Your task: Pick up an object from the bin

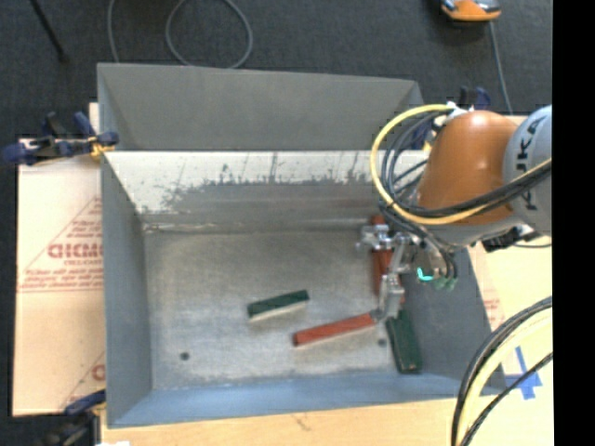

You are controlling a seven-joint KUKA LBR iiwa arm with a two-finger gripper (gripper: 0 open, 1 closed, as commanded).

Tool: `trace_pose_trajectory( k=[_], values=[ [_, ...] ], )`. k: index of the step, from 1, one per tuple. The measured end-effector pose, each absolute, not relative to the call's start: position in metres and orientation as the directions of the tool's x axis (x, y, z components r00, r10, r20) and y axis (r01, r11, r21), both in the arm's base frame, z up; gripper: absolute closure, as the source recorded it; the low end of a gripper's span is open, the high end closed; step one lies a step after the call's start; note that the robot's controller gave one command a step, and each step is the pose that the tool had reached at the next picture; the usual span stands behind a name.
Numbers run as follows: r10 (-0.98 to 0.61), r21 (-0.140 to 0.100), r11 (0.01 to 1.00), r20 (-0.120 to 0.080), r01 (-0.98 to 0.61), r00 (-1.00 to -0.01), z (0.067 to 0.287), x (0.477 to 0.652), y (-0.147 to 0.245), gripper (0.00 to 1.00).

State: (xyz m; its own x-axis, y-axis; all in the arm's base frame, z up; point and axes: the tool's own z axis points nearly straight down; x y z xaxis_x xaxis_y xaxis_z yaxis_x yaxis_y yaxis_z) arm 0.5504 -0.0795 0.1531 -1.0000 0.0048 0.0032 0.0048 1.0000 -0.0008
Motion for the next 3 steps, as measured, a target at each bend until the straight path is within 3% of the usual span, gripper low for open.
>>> trace_pose_trajectory(
  k=[1, 2, 3],
  values=[
    [-0.001, 0.000, 1.000, 0.005, -0.001, -1.000, 0.067, 0.489, -0.049, 0.00],
    [0.155, 0.001, 0.988, -0.006, 0.155, -0.988, 0.101, 0.482, -0.040, 0.00],
    [0.481, 0.003, 0.877, -0.007, 0.481, -0.877, 0.103, 0.491, -0.035, 0.00]
  ],
)
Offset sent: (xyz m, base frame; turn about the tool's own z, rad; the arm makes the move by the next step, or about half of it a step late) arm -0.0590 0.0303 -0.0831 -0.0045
